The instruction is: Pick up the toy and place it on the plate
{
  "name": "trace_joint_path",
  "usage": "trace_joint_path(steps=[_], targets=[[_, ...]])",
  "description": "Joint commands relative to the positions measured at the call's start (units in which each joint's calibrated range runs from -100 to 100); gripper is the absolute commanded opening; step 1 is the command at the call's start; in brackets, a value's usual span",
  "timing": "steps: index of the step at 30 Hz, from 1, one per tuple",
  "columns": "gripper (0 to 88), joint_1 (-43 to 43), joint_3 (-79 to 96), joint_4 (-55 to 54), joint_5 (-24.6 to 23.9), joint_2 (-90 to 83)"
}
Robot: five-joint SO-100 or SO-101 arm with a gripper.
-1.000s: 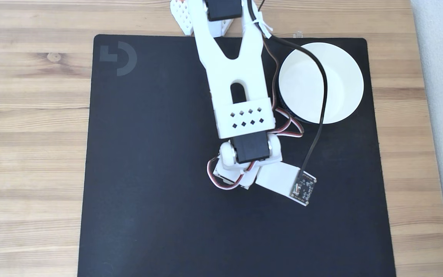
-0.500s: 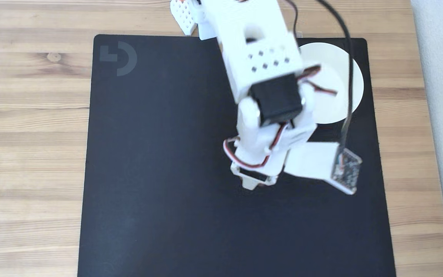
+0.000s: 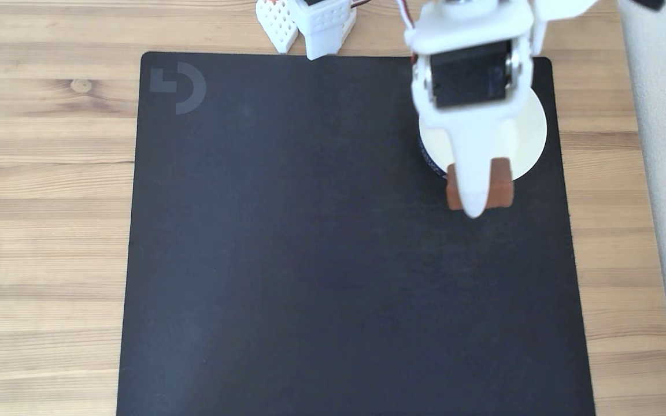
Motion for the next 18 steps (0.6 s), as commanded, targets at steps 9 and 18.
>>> trace_joint_path(steps=[9,18], targets=[[2.2,-20.45,51.74,-32.68,-4.71,-25.74],[2.2,-26.39,76.79,-41.32,-8.58,-32.33]])
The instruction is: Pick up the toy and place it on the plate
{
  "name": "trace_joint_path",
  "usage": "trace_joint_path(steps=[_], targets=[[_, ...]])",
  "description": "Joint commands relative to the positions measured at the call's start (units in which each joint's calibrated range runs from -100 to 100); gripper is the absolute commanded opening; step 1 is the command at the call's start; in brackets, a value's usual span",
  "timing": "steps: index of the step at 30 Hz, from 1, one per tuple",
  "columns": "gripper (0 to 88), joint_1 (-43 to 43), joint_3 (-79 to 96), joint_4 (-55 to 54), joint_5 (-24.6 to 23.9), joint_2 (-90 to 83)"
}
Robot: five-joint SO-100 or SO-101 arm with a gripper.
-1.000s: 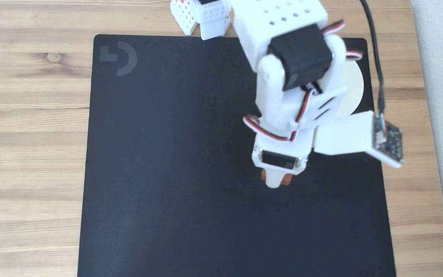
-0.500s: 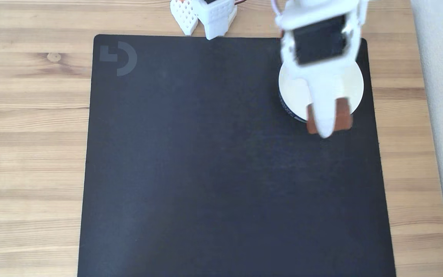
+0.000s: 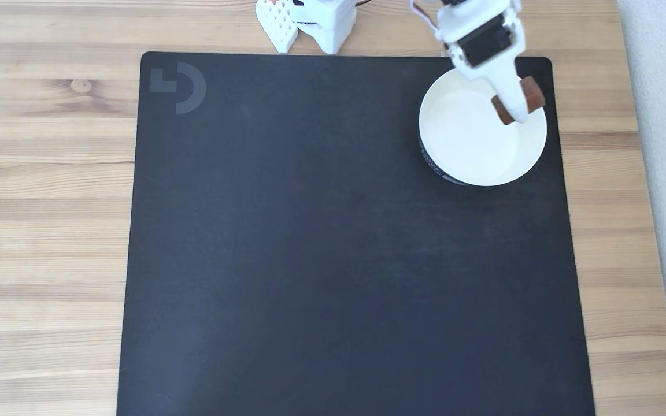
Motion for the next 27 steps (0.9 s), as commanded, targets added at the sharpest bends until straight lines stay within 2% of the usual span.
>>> trace_joint_path(steps=[1,10,20,23,24,25,27], targets=[[2.2,-1.67,8.78,-2.31,-2.25,-4.60],[2.3,-1.17,20.59,-2.31,-2.61,-14.44],[3.1,-1.25,20.77,-2.14,-2.72,-15.27],[15.7,-1.67,20.95,-1.38,-4.70,-15.19],[29.4,-1.92,20.95,-1.30,-4.75,-14.86],[33.7,-2.17,20.95,-1.30,-4.70,-14.86],[32.5,-2.42,20.95,-1.38,-4.96,-15.27]])
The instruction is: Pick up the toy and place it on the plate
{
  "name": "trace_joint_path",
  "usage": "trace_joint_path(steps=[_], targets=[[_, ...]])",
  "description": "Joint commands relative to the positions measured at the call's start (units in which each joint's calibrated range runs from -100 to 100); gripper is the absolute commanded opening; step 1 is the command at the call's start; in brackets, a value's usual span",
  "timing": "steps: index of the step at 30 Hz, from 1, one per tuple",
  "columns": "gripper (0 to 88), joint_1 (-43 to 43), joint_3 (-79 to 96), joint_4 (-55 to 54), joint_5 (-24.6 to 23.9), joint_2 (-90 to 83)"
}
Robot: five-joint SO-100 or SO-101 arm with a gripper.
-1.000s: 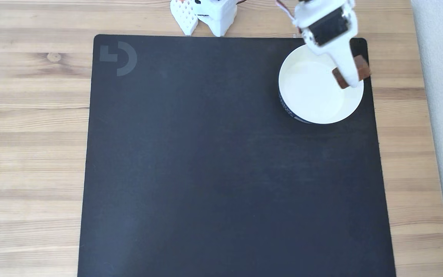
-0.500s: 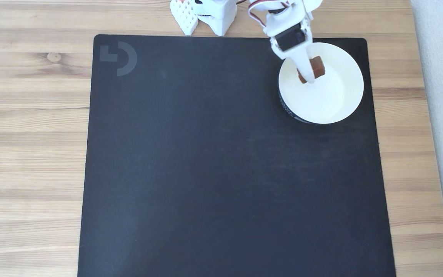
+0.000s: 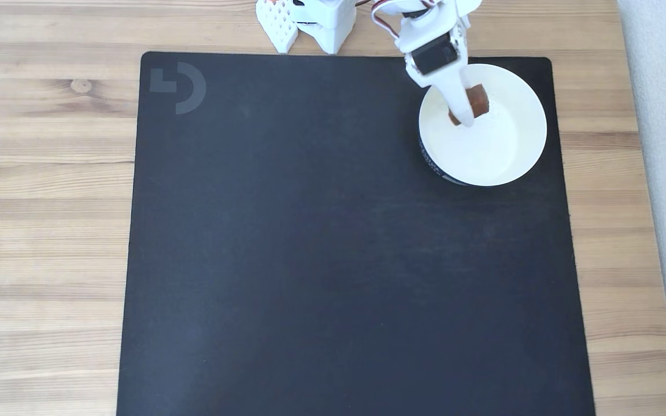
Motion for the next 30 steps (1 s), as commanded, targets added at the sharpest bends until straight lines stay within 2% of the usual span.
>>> trace_joint_path(steps=[1,8,10,11,12,15,19,24,25,30], targets=[[30.6,-0.84,-0.12,-0.37,-0.48,-0.87],[26.0,0.58,-0.75,-0.79,-0.48,-0.87],[19.3,2.59,-1.20,-1.30,-0.48,-0.95],[8.6,5.68,-1.02,-4.35,-0.38,-0.95],[1.9,7.44,-0.57,-6.21,-0.22,-0.95],[3.0,12.79,-0.21,-7.74,-0.01,-1.20],[2.3,24.84,0.42,-7.82,0.66,-6.87],[2.3,38.47,2.22,-7.90,11.36,-14.12],[2.2,41.90,2.40,-7.74,15.70,-16.04],[2.2,48.01,10.16,-7.14,24.25,-20.96]])
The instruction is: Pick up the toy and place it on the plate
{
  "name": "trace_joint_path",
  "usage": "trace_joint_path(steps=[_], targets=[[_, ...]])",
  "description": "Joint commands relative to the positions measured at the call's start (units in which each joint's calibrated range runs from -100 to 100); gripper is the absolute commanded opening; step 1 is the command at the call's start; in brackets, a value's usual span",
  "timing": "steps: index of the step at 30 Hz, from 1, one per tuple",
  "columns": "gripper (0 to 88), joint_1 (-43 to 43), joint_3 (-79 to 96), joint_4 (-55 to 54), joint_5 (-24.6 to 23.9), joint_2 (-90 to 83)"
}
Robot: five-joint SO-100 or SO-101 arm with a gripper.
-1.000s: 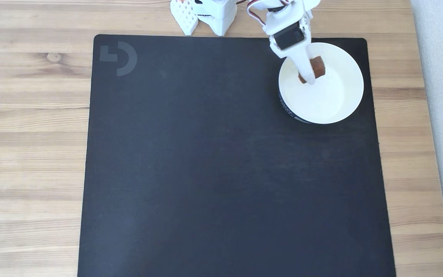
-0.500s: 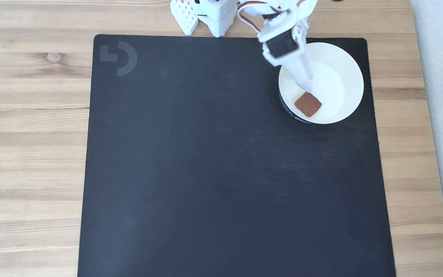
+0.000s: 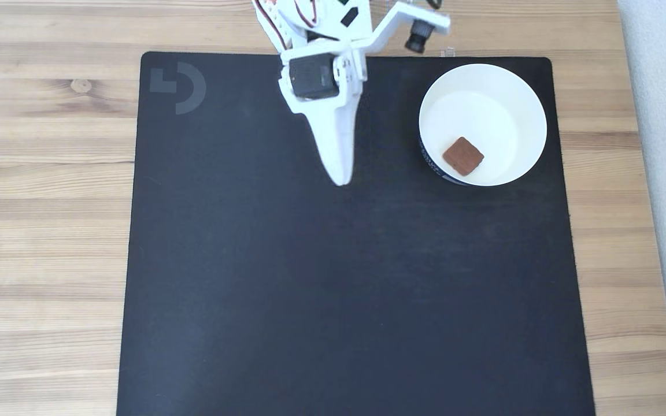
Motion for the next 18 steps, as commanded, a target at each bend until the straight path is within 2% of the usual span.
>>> trace_joint_path(steps=[1,4,9,13,18], targets=[[2.2,4.07,5.55,-0.30,4.95,-4.31],[2.2,4.90,10.50,-0.22,5.22,-9.23],[2.2,5.32,10.41,11.30,5.27,-19.98],[2.2,6.99,10.41,16.71,5.32,-20.57],[2.2,6.91,10.41,22.47,10.23,-20.48]])
